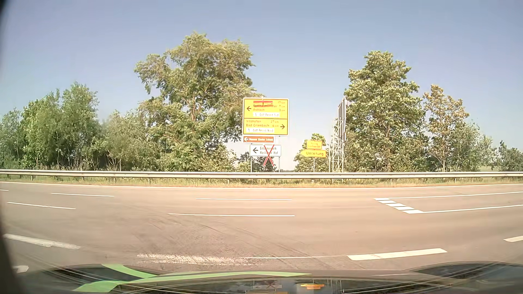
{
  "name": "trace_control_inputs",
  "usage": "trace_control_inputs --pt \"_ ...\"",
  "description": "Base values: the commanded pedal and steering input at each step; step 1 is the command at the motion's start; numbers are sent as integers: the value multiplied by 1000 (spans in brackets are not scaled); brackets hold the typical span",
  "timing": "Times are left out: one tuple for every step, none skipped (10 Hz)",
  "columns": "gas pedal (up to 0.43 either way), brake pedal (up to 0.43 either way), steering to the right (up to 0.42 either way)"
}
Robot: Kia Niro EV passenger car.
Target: Follow the waypoints while adhering to traffic rules and regulations
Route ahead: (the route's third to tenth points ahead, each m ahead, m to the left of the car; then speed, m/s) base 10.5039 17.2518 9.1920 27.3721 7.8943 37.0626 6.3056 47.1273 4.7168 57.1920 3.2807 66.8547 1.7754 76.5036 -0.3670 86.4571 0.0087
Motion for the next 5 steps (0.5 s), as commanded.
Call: trace_control_inputs --pt "0 299 -100" --pt "0 299 -96" --pt "0 299 -90" --pt "0 280 -90" --pt "0 226 -90"
